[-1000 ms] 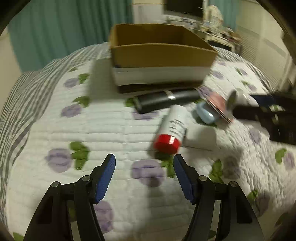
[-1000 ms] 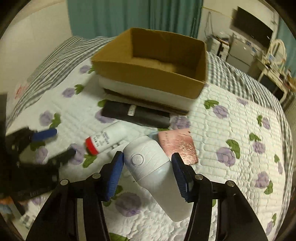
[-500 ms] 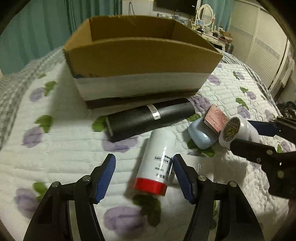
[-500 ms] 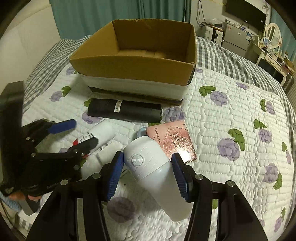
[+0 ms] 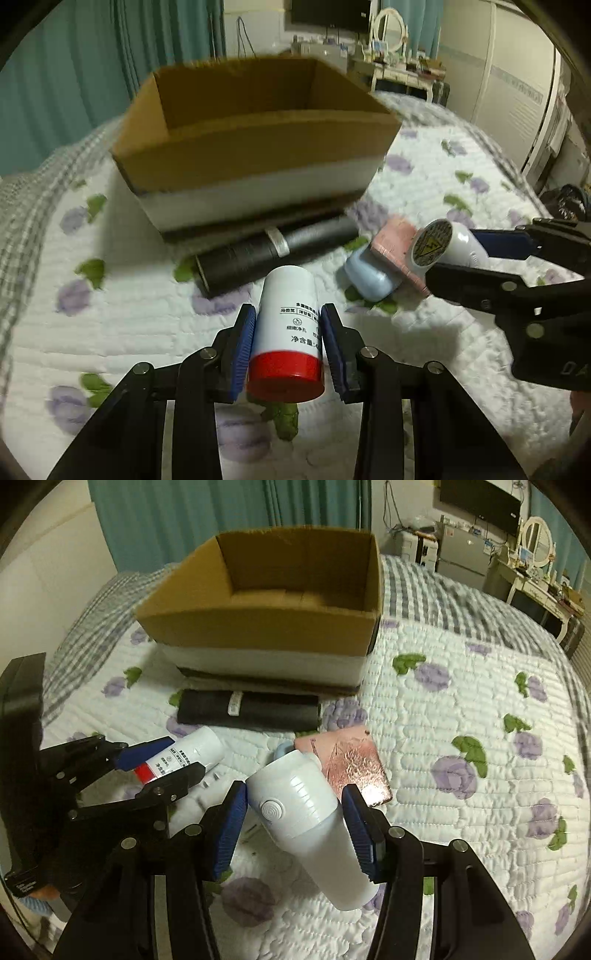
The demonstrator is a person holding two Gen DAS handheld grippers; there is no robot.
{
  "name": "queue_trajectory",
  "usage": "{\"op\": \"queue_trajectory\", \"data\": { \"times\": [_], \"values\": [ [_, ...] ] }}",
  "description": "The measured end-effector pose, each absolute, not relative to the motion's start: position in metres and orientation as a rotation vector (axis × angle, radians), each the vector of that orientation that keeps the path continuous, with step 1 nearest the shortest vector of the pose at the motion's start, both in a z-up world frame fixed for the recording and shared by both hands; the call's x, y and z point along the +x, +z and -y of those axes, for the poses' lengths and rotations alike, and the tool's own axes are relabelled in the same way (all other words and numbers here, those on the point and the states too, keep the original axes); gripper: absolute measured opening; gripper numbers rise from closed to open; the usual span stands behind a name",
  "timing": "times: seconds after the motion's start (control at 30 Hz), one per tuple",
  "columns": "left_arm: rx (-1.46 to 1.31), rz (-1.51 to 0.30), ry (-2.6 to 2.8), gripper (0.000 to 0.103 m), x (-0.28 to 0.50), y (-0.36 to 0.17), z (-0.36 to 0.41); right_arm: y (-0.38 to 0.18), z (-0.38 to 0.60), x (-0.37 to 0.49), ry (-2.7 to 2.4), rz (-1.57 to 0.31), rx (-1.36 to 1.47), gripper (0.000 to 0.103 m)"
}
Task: Organize rigid objects
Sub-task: 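Lower the bottle and white device into the box and release both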
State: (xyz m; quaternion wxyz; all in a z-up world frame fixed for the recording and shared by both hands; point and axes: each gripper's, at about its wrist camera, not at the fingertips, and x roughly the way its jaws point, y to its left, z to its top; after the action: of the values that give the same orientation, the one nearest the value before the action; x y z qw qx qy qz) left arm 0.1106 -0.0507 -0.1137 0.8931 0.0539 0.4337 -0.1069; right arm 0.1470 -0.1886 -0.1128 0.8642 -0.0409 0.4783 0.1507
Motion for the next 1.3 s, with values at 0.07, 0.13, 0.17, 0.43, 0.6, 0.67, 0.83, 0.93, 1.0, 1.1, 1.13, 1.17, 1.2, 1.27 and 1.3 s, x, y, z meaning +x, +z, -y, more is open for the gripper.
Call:
{"op": "queue_trajectory", "data": {
  "times": [0.07,0.13,0.17,0.43,0.6,0.67,0.83,0.93,1.0,1.1,1.13,1.17,1.2,1.27,1.3],
  "values": [
    [0.108,-0.867,-0.215,0.037,0.107,-0.095,0.048,-0.098,0.186,0.143,0.305,-0.976,-0.086,0.053],
    [0.109,-0.838,-0.213,0.037,0.103,-0.077,0.046,-0.08,0.184,0.14,0.301,-0.945,-0.074,0.053],
    [0.113,-0.82,-0.207,0.037,0.101,-0.068,0.047,-0.071,0.182,0.139,0.298,-0.93,-0.07,0.053],
    [0.093,-0.719,-0.166,0.037,0.104,0.006,0.033,0.004,0.172,0.142,0.283,-0.803,-0.072,0.053],
    [0.058,-0.674,-0.159,0.037,0.129,0.041,0.024,0.048,0.165,0.164,0.273,-0.727,-0.095,0.053],
    [0.06,-0.653,-0.145,0.037,0.147,0.052,0.022,0.06,0.165,0.179,0.274,-0.706,-0.08,0.053],
    [0.071,-0.632,-0.124,0.037,0.188,0.058,0.023,0.066,0.163,0.226,0.268,-0.694,-0.045,0.053],
    [0.097,-0.631,-0.106,0.037,0.215,0.051,0.025,0.058,0.161,0.257,0.257,-0.709,-0.033,0.053],
    [0.1,-0.645,-0.099,0.037,0.234,0.04,0.025,0.046,0.16,0.28,0.251,-0.729,-0.02,0.053],
    [0.116,-0.678,-0.088,0.037,0.26,0.019,0.026,0.026,0.165,0.304,0.248,-0.755,0.011,0.053],
    [0.119,-0.683,-0.083,0.037,0.263,0.014,0.026,0.017,0.166,0.313,0.246,-0.768,0.025,0.053],
    [0.122,-0.688,-0.083,0.037,0.266,0.007,0.026,0.011,0.168,0.32,0.244,-0.776,0.037,0.053],
    [0.121,-0.699,-0.09,0.037,0.271,-0.001,0.026,0.0,0.169,0.328,0.241,-0.791,0.054,0.053],
    [0.125,-0.714,-0.093,0.037,0.276,-0.014,0.025,-0.015,0.171,0.336,0.241,-0.812,0.073,0.053],
    [0.125,-0.727,-0.09,0.037,0.28,-0.023,0.026,-0.024,0.172,0.341,0.244,-0.828,0.084,0.053]
  ]
}}
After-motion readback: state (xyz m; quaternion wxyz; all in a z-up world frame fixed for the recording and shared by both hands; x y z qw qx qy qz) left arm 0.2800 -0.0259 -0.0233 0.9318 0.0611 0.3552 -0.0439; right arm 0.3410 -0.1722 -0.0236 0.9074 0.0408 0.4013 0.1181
